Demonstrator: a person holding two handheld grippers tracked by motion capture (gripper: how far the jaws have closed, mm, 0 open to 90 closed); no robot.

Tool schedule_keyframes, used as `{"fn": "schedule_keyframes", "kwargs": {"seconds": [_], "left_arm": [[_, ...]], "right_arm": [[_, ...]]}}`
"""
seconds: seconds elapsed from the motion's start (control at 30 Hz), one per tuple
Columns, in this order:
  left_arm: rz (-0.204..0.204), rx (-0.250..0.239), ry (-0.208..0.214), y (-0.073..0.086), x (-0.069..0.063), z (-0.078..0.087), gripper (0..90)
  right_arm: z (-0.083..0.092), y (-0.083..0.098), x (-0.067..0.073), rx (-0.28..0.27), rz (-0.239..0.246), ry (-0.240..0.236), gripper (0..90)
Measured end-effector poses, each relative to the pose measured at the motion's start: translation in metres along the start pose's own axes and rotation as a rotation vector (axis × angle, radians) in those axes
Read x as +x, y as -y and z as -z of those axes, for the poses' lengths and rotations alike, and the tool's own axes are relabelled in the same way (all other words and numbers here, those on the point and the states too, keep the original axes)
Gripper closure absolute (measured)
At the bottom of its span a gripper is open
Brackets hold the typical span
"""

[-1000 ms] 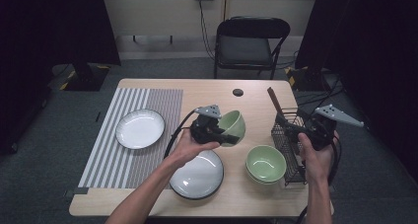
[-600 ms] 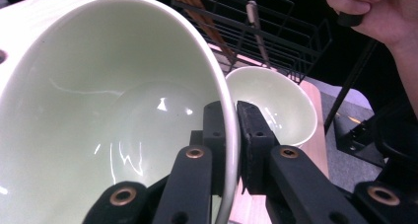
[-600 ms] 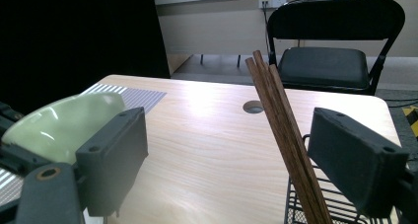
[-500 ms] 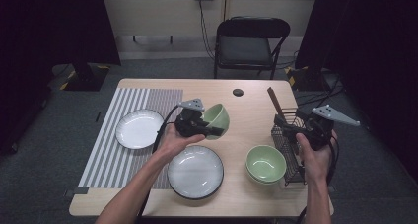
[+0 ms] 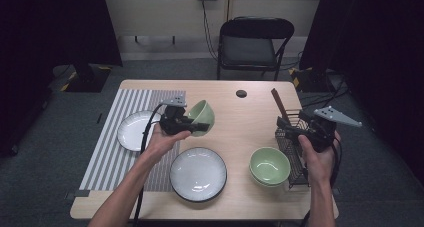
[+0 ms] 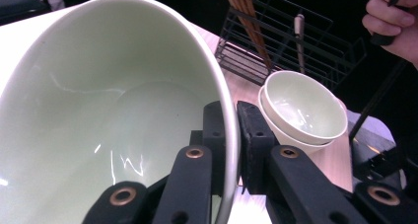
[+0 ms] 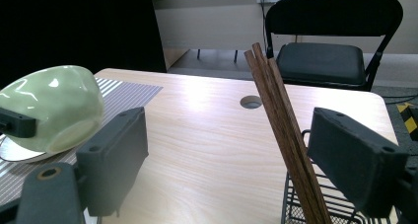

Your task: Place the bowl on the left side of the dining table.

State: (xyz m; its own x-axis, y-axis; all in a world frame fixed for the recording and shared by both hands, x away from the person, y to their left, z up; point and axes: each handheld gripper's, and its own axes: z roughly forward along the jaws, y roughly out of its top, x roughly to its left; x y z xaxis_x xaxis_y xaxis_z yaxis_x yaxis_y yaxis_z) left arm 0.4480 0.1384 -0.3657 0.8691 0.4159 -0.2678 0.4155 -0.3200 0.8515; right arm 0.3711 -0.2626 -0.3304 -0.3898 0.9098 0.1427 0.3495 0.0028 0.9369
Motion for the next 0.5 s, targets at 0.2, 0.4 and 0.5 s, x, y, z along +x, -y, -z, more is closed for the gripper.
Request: {"fn": "schedule_keyframes", "kwargs": {"seconds": [0.2, 0.4, 0.5], "left_arm": [[0.024, -0.014, -0.029, 0.004, 0.01, 0.013, 83.7], [0.029, -0.013, -0.079, 0.009, 0.019, 0.028, 83.7], [0.045, -0.02, -0.112, 0.012, 0.024, 0.035, 83.8]], "right_arm": [[0.002, 0.0, -0.001, -0.005, -0.003, 0.009, 15.2], [0.001, 0.0, -0.002, -0.004, 0.002, 0.01, 15.3], [0.002, 0.0, -0.002, -0.005, -0.002, 0.012, 15.3]]}}
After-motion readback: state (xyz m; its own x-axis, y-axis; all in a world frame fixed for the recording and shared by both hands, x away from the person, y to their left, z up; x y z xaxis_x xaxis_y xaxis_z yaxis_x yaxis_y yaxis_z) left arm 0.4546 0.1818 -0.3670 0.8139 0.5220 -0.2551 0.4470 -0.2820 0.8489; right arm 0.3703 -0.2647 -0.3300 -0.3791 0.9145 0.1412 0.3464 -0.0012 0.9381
